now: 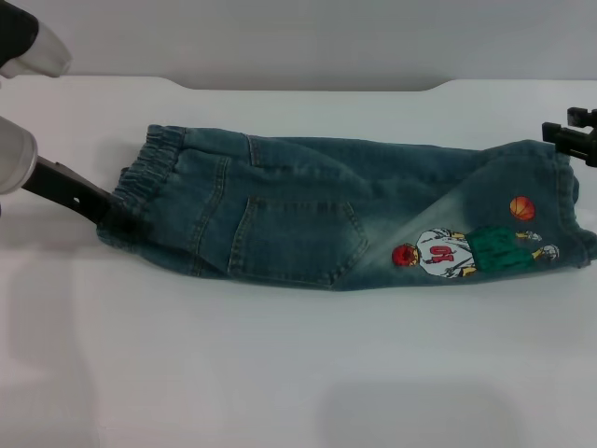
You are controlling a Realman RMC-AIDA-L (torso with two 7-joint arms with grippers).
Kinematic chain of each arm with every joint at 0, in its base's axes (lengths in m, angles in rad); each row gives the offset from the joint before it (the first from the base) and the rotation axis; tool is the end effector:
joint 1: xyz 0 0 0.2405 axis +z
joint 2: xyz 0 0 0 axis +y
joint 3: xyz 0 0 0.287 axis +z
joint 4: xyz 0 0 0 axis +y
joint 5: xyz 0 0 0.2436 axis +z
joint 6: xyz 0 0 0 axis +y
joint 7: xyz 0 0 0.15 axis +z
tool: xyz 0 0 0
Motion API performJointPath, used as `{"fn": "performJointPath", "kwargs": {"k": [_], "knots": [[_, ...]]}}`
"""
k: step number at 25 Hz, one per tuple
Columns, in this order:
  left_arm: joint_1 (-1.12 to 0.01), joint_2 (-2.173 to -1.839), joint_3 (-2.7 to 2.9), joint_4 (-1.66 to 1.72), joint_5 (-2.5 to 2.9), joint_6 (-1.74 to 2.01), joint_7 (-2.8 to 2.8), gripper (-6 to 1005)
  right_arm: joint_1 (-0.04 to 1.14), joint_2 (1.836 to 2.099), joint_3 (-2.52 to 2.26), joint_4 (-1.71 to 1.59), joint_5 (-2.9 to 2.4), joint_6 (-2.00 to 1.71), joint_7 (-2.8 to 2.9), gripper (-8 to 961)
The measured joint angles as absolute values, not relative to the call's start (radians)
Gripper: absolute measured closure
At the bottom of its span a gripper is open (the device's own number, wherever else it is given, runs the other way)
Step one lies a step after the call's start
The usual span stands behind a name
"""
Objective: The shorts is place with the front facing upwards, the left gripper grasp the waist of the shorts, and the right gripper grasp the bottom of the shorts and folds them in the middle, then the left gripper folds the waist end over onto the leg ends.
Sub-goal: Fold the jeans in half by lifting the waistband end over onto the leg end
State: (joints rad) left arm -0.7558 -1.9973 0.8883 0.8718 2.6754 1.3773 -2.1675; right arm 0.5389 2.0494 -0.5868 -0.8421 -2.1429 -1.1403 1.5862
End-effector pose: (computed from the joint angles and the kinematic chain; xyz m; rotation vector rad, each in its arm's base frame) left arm -0.2865 0.4595 0.0320 -2.5008 -1.0002 0.3443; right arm 0.3499 0.4361 0.0653 -2.2243 0.7536 0.3302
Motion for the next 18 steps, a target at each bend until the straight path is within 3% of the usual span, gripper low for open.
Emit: {"fn": "performJointPath", "kwargs": {"k": [11, 18], "knots": [[-0.771, -2.008, 0.921, 0.861, 2.737, 1.370, -2.207, 315, 0.534, 2.050, -0.580, -0.842, -2.143, -1.134, 1.591, 510], [-0.772, -2.009, 0.922, 0.865, 2.741, 1.350, -2.208, 555, 0.530, 2.052, -0.579, -0.842, -2.141, -1.133, 1.588, 509]]}}
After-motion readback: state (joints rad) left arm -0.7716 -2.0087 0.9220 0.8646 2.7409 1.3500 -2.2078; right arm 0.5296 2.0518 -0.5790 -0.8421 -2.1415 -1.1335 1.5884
